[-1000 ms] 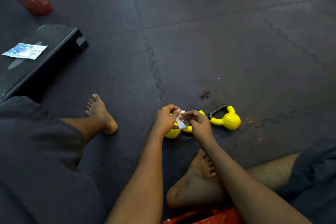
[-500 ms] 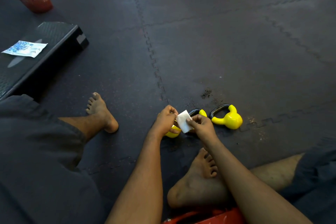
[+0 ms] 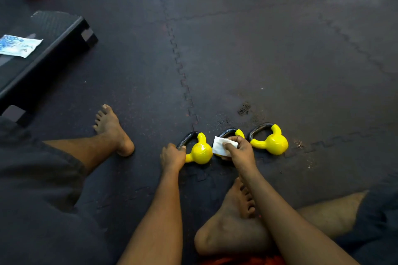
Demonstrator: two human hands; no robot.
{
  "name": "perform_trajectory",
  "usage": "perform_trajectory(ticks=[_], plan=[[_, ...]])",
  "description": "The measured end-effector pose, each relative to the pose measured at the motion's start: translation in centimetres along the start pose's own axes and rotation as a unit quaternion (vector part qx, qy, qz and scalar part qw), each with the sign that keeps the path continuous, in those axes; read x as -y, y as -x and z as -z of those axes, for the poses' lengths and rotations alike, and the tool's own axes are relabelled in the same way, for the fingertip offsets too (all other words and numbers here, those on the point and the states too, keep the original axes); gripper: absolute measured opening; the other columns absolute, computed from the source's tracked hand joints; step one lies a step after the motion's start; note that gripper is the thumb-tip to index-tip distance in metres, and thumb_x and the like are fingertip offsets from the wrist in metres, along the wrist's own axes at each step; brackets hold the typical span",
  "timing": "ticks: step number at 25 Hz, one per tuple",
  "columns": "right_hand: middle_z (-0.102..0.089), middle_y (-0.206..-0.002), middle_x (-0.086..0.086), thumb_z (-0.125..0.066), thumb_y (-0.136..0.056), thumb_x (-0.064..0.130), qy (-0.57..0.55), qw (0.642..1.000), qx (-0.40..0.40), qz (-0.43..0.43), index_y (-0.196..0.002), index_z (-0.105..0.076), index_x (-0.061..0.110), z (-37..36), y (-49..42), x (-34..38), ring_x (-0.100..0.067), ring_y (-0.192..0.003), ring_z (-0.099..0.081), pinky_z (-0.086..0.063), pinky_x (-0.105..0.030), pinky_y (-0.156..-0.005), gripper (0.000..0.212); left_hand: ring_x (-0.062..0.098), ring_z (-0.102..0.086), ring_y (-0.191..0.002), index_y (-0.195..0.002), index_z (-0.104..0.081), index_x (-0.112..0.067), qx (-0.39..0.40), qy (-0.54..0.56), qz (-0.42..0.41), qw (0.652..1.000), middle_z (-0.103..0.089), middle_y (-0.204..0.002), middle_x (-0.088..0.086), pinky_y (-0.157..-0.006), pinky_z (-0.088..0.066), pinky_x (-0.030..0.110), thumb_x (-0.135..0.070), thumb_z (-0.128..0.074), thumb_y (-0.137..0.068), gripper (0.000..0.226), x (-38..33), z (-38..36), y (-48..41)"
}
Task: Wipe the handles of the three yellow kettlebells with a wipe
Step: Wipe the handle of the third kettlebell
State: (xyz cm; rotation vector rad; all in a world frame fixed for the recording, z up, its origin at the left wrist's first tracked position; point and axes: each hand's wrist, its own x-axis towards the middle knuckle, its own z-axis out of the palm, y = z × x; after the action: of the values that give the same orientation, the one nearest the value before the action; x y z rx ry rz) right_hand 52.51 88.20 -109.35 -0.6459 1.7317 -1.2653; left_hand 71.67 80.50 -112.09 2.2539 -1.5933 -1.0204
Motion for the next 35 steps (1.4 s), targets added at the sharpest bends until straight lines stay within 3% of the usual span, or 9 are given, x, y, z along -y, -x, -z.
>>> perform_trajectory(ticks=[8, 14, 17, 21, 24, 29, 31, 33, 35], plan=[[-0.065, -0.083, -0.007, -0.064, -0.088, 0.007, 0.025, 1.0, 0.015, -0.003, -0.084, -0.061, 0.014, -0.9, -0.3, -0.8, -0.017, -0.072, -0.064, -0.058, -0.033, -0.054, 0.008, 0.038, -0.058, -0.109, -0.111, -0.062, 0.002, 0.023, -0.017, 0.038, 0.999, -0.062, -0.116, 0.024, -0.087, -0.048, 0.039, -0.027, -0.068, -0.081, 0.042, 0.2, -1.1, -1.6], [-0.061, -0.084, -0.004, -0.061, -0.089, 0.006, 0.021, 0.999, -0.038, -0.001, -0.081, -0.057, 0.014, -0.7, 0.3, -0.3, -0.019, -0.074, -0.065, -0.059, -0.035, -0.052, 0.012, 0.033, -0.056, -0.106, -0.116, -0.061, -0.004, 0.029, 0.005, -0.061, 0.998, -0.053, -0.118, 0.018, -0.092, -0.042, 0.031, -0.015, -0.069, -0.082, 0.036, -1.4, 0.3, -0.4], [-0.067, -0.09, -0.002, -0.062, -0.084, 0.013, 0.097, 0.99, -0.099, 0.03, -0.09, -0.066, 0.024, 0.2, 0.6, -0.3, -0.024, -0.083, -0.067, -0.06, -0.041, -0.065, 0.013, 0.031, -0.055, -0.101, -0.112, -0.057, -0.006, 0.026, 0.027, -0.105, 0.994, -0.05, -0.114, 0.016, -0.085, -0.041, 0.029, -0.01, -0.069, -0.082, 0.032, -1.1, 1.0, 1.1], [-0.071, -0.101, -0.005, -0.06, -0.087, 0.01, 0.138, 0.983, -0.097, 0.073, -0.102, -0.072, 0.015, 1.1, 0.7, 1.0, -0.018, -0.091, -0.063, -0.047, -0.024, -0.074, 0.02, 0.024, -0.058, -0.084, -0.095, -0.055, -0.012, 0.047, 0.078, -0.182, 0.979, -0.064, -0.091, 0.011, -0.068, -0.041, 0.028, 0.001, -0.065, -0.077, 0.024, -0.3, 1.6, 2.6], [-0.072, -0.094, -0.005, -0.057, -0.088, 0.01, 0.166, 0.985, -0.015, 0.054, -0.098, -0.073, 0.013, 1.0, 0.1, 1.9, -0.017, -0.084, -0.063, -0.045, -0.018, -0.065, 0.019, 0.015, -0.058, -0.08, -0.091, -0.061, -0.019, 0.082, 0.094, -0.241, 0.963, -0.067, -0.087, 0.006, -0.07, -0.046, 0.027, 0.008, -0.063, -0.072, 0.033, -1.7, 1.8, 3.7], [-0.054, -0.07, -0.011, -0.047, -0.094, 0.005, 0.237, 0.955, 0.169, -0.052, -0.08, -0.053, 0.0, 0.6, 1.8, 3.9, -0.019, -0.075, -0.048, -0.044, -0.035, -0.073, 0.017, 0.008, -0.062, -0.08, -0.084, -0.07, -0.023, 0.138, 0.123, -0.281, 0.942, -0.071, -0.084, 0.002, -0.078, -0.052, 0.024, 0.011, -0.07, -0.065, 0.038, -3.4, 1.3, 4.6], [-0.054, -0.062, -0.004, -0.052, -0.094, 0.008, 0.129, 0.968, 0.179, -0.116, -0.092, -0.043, -0.014, 0.8, 2.6, 3.6, -0.017, -0.069, -0.049, -0.041, -0.031, -0.07, 0.023, 0.008, -0.063, -0.081, -0.08, -0.072, -0.025, 0.154, 0.133, -0.28, 0.938, -0.071, -0.084, 0.002, -0.079, -0.054, 0.026, 0.013, -0.071, -0.064, 0.041, -3.3, 1.1, 4.3], [-0.055, -0.08, -0.009, -0.054, -0.095, 0.015, 0.083, 0.959, 0.227, -0.151, -0.119, -0.03, -0.023, 1.2, 2.2, 2.4, -0.024, -0.081, -0.048, -0.035, -0.035, -0.077, 0.051, 0.012, -0.065, -0.083, -0.075, -0.072, -0.029, 0.168, 0.136, -0.276, 0.937, -0.072, -0.085, 0.004, -0.079, -0.057, 0.031, 0.015, -0.069, -0.063, 0.046, -3.1, 1.1, 4.1], [-0.054, -0.09, -0.013, -0.052, -0.097, 0.02, 0.094, 0.951, 0.261, -0.137, -0.126, -0.039, -0.019, 1.1, 2.2, 1.9, -0.026, -0.088, -0.046, -0.034, -0.037, -0.08, 0.05, 0.016, -0.067, -0.085, -0.073, -0.072, -0.032, 0.168, 0.139, -0.271, 0.938, -0.073, -0.086, 0.005, -0.08, -0.058, 0.034, 0.016, -0.069, -0.062, 0.049, -3.0, 1.2, 3.9]])
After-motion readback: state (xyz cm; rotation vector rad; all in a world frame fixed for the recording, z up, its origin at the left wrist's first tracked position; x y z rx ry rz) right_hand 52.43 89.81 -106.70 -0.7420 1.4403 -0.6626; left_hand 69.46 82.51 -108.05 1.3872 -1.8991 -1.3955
